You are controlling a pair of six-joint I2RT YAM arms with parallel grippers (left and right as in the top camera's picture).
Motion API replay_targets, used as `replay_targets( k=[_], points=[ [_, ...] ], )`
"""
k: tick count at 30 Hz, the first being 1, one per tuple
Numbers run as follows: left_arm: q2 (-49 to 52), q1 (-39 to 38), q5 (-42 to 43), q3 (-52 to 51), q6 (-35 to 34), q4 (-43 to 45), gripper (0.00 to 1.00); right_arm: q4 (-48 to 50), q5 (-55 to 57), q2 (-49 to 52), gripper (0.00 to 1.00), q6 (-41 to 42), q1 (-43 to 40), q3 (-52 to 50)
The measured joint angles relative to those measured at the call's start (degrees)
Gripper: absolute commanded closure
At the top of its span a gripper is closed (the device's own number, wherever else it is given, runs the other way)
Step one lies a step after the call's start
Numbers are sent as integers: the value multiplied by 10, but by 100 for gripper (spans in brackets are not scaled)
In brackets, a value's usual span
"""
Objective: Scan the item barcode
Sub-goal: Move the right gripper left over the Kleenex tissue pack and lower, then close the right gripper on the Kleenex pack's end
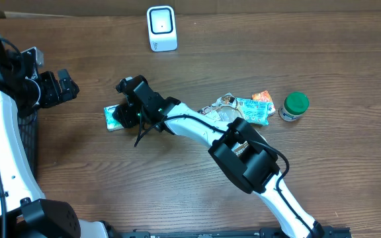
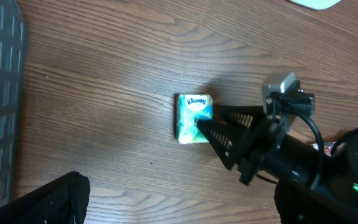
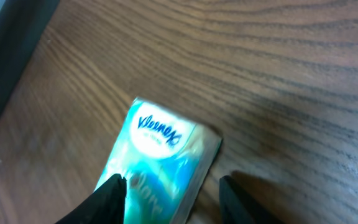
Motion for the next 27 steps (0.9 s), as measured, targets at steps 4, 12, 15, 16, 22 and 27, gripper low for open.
replay_targets(
  k=[4,12,15,16,22,27],
  points=[
    [0,0,0,0,0,0,0,10,12,12,74,19,4,1],
    [0,0,0,0,0,0,1,-1,16,13,96,72,10,6],
    [0,0,0,0,0,0,0,-33,14,8,96,83,8,11],
    [0,0,0,0,0,0,1,-54,13,2,96,85,7,11],
    [0,0,0,0,0,0,1,-206,15,-55,96,62,-18,9],
    [0,0,0,0,0,0,0,-356,46,-148,96,30,-52,6]
  ],
)
